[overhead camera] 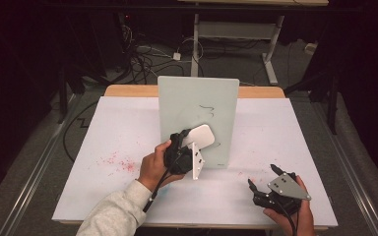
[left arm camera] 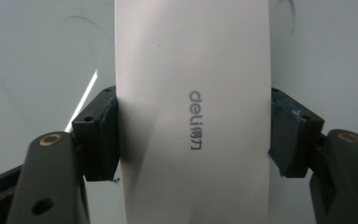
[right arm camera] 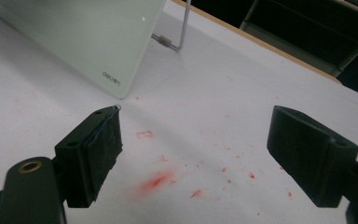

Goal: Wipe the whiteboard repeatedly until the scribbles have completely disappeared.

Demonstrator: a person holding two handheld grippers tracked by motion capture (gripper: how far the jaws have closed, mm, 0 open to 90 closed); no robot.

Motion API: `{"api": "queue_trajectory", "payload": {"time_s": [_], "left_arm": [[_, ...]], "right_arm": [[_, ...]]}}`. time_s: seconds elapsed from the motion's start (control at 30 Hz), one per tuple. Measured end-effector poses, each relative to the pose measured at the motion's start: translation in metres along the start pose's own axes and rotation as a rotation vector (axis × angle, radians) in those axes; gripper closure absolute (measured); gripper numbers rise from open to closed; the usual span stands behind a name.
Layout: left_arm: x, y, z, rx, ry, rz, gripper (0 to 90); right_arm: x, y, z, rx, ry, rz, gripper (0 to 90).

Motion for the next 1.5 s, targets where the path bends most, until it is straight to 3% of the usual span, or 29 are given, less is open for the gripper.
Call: {"api": "queue_trajectory", "payload": {"time_s": [0.13,0.2,0.33,0.67,0.73,0.9,1.0,1.2,1.3,1.33,1.37,1.5], "left_arm": [[0.011,0.002,-0.003,-0.021,0.025,-0.020,29.2],[0.019,0.004,-0.005,-0.043,0.028,-0.049,29.2],[0.017,0.003,-0.005,-0.043,0.028,-0.045,29.2],[-0.013,-0.007,0.005,0.004,0.002,0.025,29.2],[-0.030,-0.010,0.010,0.027,-0.021,0.074,29.2],[-0.038,-0.008,0.014,0.032,-0.021,0.109,29.2],[-0.035,-0.006,0.014,0.023,-0.021,0.105,29.2],[-0.018,0.001,0.009,0.008,0.018,0.083,29.2],[0.000,0.004,0.003,-0.005,0.050,0.045,29.2],[0.000,0.004,0.003,-0.005,0.050,0.045,29.2],[0.007,0.005,0.001,-0.018,0.061,0.014,29.2],[0.015,0.002,-0.003,-0.022,0.075,-0.001,29.2]], "right_arm": [[0.000,0.000,0.000,0.003,0.001,-0.003,18.1],[-0.001,0.000,0.000,-0.001,-0.002,-0.011,18.1],[0.000,0.000,0.000,-0.001,0.001,-0.005,18.1],[0.002,0.000,0.000,0.006,0.009,-0.005,18.1],[0.002,0.000,0.000,0.006,0.011,-0.006,18.0],[0.002,0.000,-0.001,0.007,0.011,-0.009,18.1],[0.002,0.000,-0.001,0.007,0.013,-0.008,18.1],[0.002,-0.001,0.000,0.008,0.015,-0.007,18.1],[0.002,-0.001,0.000,0.005,0.015,-0.005,18.1],[0.002,-0.001,0.000,0.005,0.015,-0.005,18.1],[0.002,-0.001,0.000,0.006,0.017,-0.008,18.1],[0.002,-0.001,0.000,0.008,0.018,-0.010,18.1]]}}
Point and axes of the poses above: each handheld gripper's, and its own axes: z roughly forward along the jaws, y roughly out of its top, x roughly to its left, the point moved 3 cm from there along z, roughly forward along the jaws, and after that the axes turned 14 degrees about -y, right-handed, at the moved point
